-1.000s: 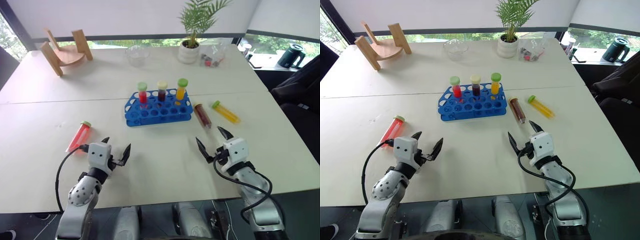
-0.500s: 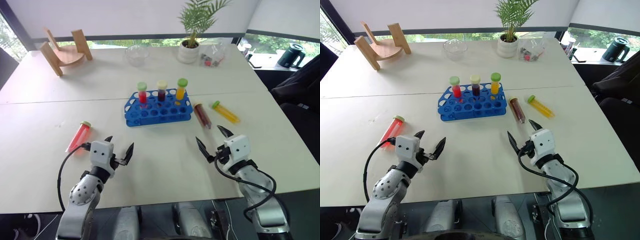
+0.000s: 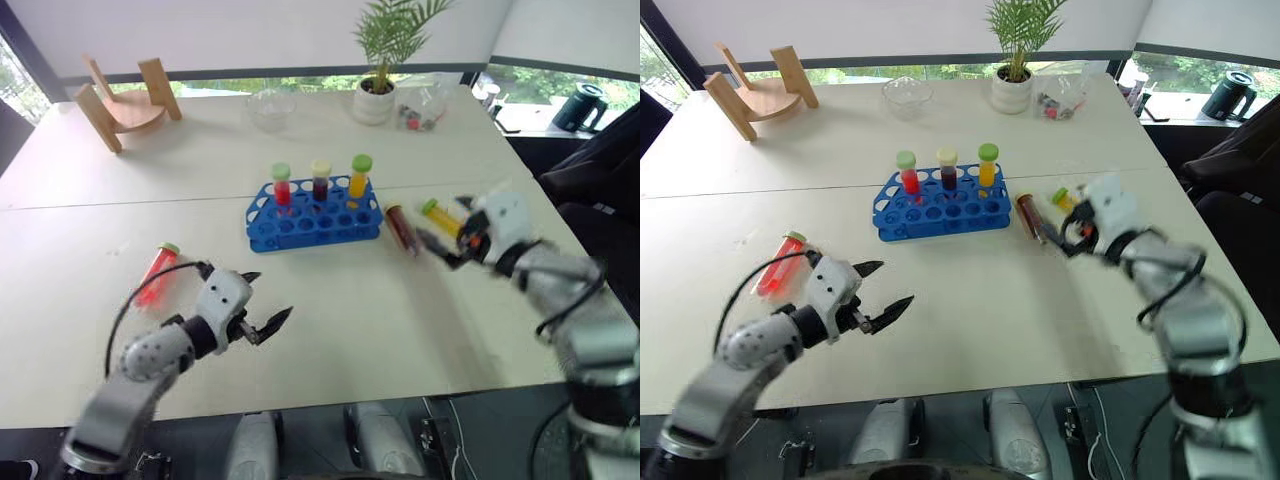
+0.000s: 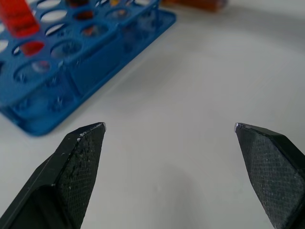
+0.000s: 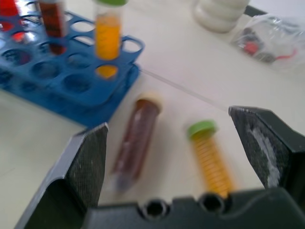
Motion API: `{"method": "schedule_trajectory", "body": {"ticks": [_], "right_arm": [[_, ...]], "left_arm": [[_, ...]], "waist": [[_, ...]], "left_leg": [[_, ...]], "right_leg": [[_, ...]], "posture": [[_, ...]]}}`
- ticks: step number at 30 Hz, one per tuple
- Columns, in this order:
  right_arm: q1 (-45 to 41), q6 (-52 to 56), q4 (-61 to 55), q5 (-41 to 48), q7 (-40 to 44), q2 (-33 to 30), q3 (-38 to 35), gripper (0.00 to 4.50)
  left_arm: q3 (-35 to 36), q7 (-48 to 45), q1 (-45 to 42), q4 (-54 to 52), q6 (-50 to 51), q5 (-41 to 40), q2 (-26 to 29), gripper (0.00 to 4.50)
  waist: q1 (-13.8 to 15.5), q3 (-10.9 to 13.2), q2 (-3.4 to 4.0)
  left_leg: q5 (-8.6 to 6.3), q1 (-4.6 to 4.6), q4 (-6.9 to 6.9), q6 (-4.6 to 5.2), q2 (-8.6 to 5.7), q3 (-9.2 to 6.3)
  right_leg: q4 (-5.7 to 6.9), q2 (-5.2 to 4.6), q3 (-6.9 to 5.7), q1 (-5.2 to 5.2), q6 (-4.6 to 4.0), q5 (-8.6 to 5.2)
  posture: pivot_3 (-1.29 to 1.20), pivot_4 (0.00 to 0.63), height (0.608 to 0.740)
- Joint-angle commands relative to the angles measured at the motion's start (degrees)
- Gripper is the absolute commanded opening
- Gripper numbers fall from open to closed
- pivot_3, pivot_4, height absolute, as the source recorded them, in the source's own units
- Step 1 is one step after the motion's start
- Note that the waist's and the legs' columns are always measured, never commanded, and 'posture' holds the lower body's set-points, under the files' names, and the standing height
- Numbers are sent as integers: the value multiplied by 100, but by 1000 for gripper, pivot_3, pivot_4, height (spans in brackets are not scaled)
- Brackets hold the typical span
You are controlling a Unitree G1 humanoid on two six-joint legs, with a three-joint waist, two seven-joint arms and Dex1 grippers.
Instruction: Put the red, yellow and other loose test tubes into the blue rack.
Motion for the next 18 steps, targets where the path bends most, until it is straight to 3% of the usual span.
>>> {"method": "schedule_trajectory", "body": {"ticks": [1, 5, 9, 18], "right_arm": [[-971, 795, 810, 106, 784, -445, 714, 4500], [-1942, 1237, 1811, -79, 1610, -877, 1728, 4500], [-2806, 498, 3401, -639, 2228, -791, 2547, 4500], [-3873, -1199, 6601, -1593, 2950, -22, 3079, 4500]], "left_arm": [[474, -417, -385, -582, 794, -1053, 485, 4471], [888, -420, -742, -777, 1284, -1889, 766, 4471], [1302, -281, -1046, -815, 1525, -2617, 891, 4471], [1594, -123, -1248, -736, 1533, -3227, 1209, 4471]], "waist": [[-6, 1, 0], [-4, 7, 7], [-7, 11, 5], [-20, 15, 9]], "left_leg": [[-9, -4, 4, 16, 2, 1], [-13, -38, 6, 23, 2, 5], [-23, -42, 7, 39, 1, 6], [-22, -42, 11, 38, 1, 12]], "right_leg": [[1, 2, 0, -2, 4, -2], [1, 0, 0, -38, 22, 8], [0, -1, -2, -42, 28, 10], [2, 0, -1, -44, 29, 11]], "posture": [[0, 150, 740], [0, 150, 740], [0, 150, 740], [0, 150, 740]]}}
